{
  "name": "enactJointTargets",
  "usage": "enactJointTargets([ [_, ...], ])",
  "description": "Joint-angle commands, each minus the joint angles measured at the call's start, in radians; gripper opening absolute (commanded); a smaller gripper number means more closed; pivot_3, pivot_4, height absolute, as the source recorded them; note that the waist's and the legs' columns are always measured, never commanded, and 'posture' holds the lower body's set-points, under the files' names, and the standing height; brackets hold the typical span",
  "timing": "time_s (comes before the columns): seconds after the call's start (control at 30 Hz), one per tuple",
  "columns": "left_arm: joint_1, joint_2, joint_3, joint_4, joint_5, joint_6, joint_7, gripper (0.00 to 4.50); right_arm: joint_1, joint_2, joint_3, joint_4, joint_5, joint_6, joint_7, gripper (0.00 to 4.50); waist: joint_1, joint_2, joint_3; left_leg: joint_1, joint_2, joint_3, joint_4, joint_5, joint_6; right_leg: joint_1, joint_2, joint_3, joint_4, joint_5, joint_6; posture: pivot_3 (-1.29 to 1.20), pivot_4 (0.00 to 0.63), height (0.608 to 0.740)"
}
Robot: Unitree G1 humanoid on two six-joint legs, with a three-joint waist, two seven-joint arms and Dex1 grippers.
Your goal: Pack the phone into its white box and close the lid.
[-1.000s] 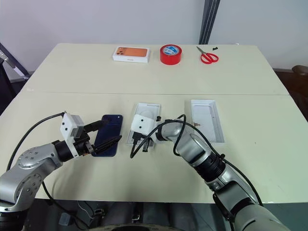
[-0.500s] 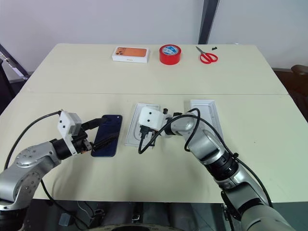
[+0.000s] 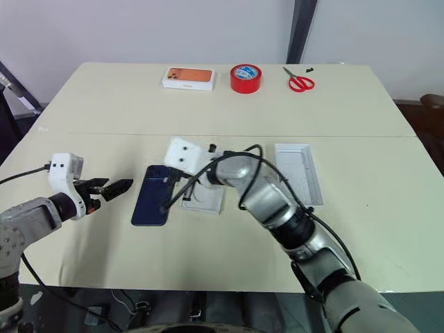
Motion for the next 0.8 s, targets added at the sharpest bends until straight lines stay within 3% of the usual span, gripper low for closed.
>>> enactJointTargets([
  [0.03, -0.023, 0.011, 0.050, 0.005, -0.067, 0.145, 0.031, 4.42, -0.068, 0.028, 0.073, 0.074, -0.046, 0.028, -0.010, 0.02, -0.002, 0.000, 0.000, 0.000, 0.000, 0.000, 0.000, 0.000, 0.000, 0.000, 0.000, 0.000, 0.000, 0.000, 0.000, 0.00, 0.150, 0.729],
  [0.3, -0.094, -0.032, 0.076, 0.034, -0.133, 0.325, 0.048, 4.42, -0.144, 0.046, 0.176, 0.208, -0.111, 0.059, 0.003, 0.02, -0.004, 0.000, 0.000, 0.000, 0.000, 0.000, 0.000, 0.004, -0.006, -0.002, 0.000, 0.000, 0.001, 0.000, 0.000, 0.00, 0.150, 0.729],
  [0.8, -0.159, -0.145, 0.071, 0.053, -0.104, 0.421, 0.059, 4.42, -0.214, 0.064, 0.341, 0.335, -0.248, -0.078, 0.103, 0.02, -0.003, -0.001, -0.001, 0.000, -0.001, 0.000, -0.001, 0.005, -0.008, -0.002, 0.000, 0.000, 0.001, 0.000, 0.000, 0.00, 0.150, 0.729],
])
